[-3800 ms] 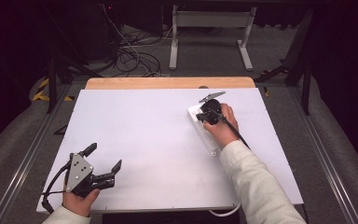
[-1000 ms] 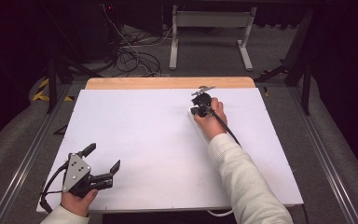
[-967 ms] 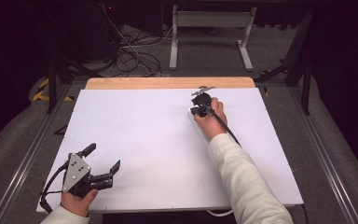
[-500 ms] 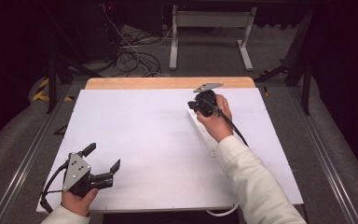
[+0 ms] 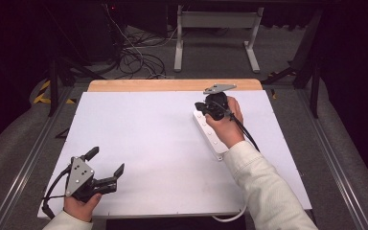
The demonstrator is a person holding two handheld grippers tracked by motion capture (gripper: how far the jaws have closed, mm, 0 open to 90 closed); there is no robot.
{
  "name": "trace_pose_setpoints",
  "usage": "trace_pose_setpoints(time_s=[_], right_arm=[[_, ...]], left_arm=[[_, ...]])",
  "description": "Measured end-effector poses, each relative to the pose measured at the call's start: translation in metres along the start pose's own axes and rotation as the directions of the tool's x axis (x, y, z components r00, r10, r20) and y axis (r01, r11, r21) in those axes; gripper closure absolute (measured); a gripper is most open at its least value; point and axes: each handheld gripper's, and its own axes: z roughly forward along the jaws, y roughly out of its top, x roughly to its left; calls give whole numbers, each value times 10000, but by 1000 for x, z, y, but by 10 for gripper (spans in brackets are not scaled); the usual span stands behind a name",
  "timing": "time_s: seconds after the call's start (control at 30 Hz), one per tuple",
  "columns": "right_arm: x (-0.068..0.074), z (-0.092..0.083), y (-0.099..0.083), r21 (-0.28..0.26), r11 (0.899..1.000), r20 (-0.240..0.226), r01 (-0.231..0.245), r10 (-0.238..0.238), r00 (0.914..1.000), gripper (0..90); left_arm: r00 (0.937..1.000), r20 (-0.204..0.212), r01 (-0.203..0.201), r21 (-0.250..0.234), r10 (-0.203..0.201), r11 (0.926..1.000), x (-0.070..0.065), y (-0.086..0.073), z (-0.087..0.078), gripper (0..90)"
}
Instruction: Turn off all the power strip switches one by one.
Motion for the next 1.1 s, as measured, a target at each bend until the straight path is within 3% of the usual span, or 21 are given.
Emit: trace_pose_setpoints(time_s=[0.37,0.53,0.63,0.73,1.0,1.1], right_arm=[[-2,-17,0,-351,9993,-274,130,-140,9995,802],[-3,-32,-2,-1105,9939,-482,22,-75,9988,653],[-4,-43,-5,-1265,9919,-263,100,-135,9996,576],[-6,-55,-10,-1561,9875,-474,-223,151,9988,505],[-3,-83,-27,-1453,9884,-130,444,-468,9988,366],[-3,-92,-37,-1528,9880,-304,213,-262,9992,302]], left_arm=[[10000,-32,-10,-60,9,10000,1,1,-1,79],[10000,-55,11,-27,-11,10000,2,1,0,79],[10000,-82,32,-52,-32,10000,3,1,-1,79],[9999,-112,25,-64,-26,10000,3,1,-1,79],[9999,-126,13,-26,-14,10000,4,2,0,79],[9999,-129,25,-27,-25,10000,4,2,0,78]])
